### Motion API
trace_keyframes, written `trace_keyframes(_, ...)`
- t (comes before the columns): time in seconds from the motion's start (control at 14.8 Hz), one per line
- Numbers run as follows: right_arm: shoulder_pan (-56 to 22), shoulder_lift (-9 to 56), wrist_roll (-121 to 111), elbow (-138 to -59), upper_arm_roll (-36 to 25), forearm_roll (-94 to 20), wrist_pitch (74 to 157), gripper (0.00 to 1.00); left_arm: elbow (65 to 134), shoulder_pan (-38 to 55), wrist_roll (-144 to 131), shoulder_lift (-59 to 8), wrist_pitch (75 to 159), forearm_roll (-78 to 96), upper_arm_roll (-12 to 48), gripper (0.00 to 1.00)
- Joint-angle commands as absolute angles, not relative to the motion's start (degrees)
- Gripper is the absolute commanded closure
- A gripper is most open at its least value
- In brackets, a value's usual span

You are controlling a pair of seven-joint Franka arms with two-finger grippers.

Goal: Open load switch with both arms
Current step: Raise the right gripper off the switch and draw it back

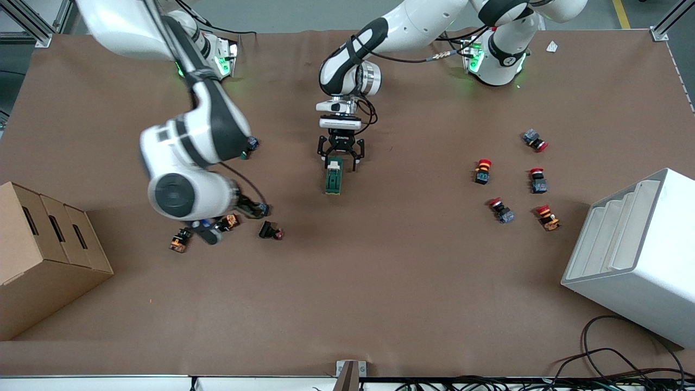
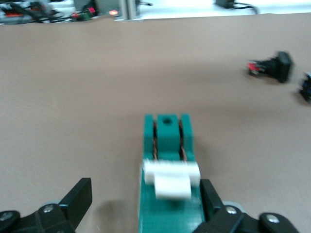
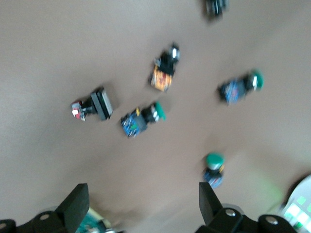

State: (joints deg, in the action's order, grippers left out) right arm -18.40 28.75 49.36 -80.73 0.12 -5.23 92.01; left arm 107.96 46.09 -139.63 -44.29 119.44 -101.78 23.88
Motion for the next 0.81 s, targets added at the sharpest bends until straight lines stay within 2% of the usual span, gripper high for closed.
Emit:
trace_keyframes(0.0, -11.97, 23.83, 32.84, -83.5, 1.41, -3.78, 91.85, 0.0, 103.2, 46.05, -133.09, -42.19, 119.88, -92.4, 24.78, 0.03)
trace_keyframes(0.47, -0.81, 16.36, 7.4, -83.23, 1.41, 0.79, 89.21, 0.0, 94.67, 45.0, -113.24, -34.9, 119.88, -68.15, 24.26, 0.02)
trace_keyframes(0.74, 3.16, 13.89, 1.94, -82.62, 1.32, 0.97, 86.58, 0.0, 91.59, 39.65, -101.02, -29.98, 118.3, -58.83, 24.35, 0.02)
